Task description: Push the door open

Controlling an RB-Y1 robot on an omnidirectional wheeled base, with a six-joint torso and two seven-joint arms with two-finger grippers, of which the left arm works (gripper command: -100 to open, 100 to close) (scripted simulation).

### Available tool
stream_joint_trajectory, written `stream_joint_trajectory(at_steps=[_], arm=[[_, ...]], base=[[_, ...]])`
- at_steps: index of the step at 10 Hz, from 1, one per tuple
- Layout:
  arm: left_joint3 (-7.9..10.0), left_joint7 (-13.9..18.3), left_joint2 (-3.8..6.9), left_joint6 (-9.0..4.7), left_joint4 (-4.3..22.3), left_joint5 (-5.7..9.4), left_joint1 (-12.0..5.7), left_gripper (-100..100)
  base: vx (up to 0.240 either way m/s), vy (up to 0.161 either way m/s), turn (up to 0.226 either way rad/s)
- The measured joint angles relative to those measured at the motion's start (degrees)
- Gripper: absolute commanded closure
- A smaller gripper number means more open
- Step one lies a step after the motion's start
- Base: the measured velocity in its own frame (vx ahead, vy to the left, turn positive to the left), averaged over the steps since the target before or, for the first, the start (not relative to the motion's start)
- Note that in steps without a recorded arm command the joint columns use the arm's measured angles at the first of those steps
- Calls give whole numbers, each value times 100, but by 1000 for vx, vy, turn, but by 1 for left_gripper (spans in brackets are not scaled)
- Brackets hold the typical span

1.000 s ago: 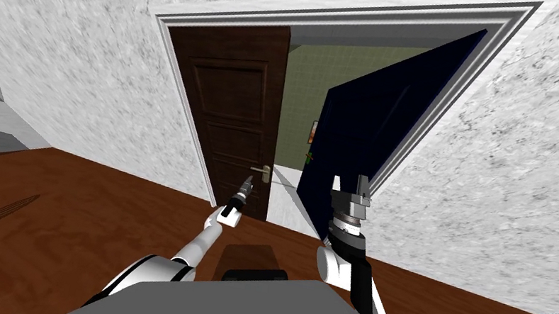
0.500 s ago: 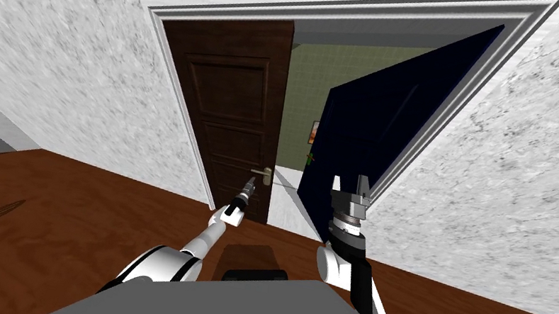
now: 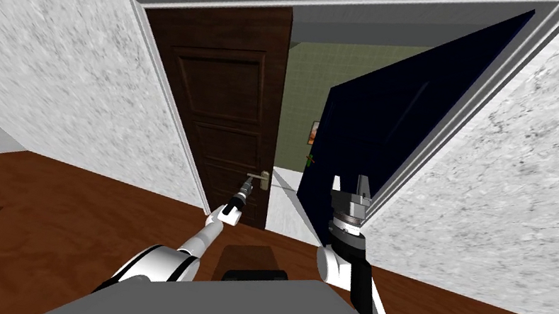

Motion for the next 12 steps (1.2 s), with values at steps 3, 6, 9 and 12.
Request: stream_joint_trajectory(at_steps=[3,6,9,12], arm=[[36,-14,-5,-16,35,15,-15,-100],[64,-17,-70,-57,123,29,-59,100],[70,-12,-57,-44,97,32,-77,100],[70,-12,-58,-43,97,32,-77,100]], base=[[187,-26,-23],[75,-4,-6],[-9,2,-6],[29,-14,6]])
